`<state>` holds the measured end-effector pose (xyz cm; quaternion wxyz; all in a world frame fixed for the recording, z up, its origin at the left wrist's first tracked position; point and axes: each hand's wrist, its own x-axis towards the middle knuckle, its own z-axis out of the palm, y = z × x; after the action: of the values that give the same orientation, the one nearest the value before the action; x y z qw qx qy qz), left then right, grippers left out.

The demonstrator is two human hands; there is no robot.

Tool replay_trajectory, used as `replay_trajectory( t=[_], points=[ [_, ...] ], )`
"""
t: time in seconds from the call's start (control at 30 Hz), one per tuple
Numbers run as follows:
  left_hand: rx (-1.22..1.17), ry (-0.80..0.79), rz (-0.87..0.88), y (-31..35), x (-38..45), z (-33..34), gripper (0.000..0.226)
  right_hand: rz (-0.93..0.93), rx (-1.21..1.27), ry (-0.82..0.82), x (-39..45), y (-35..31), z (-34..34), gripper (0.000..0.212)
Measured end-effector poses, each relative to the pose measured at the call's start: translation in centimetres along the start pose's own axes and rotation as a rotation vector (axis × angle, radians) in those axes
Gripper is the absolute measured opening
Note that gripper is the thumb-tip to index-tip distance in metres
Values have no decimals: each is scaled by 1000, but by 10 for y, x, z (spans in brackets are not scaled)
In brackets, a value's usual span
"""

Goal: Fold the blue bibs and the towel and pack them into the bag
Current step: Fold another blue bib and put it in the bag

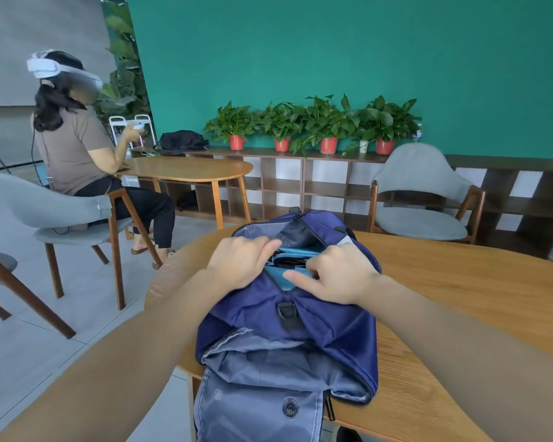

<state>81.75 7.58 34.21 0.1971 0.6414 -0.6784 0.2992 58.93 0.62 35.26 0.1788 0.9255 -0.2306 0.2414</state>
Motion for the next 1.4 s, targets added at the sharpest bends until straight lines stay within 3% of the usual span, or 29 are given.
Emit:
replay_trajectory(
  t=[0.13,0.23,0.4,0.67,1.0,1.2,1.4],
  points=[
    [-1,69,-30,-34,49,-31,68,-5,-110,365,35,13,-25,70],
    [-3,110,-100,-51,83,-57,79,8,-106,475,66,15,-55,64],
    [-124,110,-82,-34,87,-79,77,145,14,284,67,14,-70,70],
    [-239,-46,21,44,70,-94,67,286,157,-28,-10,36,-82,42],
    [-386,-237,204,239,74,-83,48,579,155,-137,-188,87,-132,45],
    [-458,-365,349,388,73,-58,33,859,111,-201,-332,137,-166,44],
    [-639,-449,469,546,61,-34,33,1150,29,-257,-483,180,-197,39]
  ],
)
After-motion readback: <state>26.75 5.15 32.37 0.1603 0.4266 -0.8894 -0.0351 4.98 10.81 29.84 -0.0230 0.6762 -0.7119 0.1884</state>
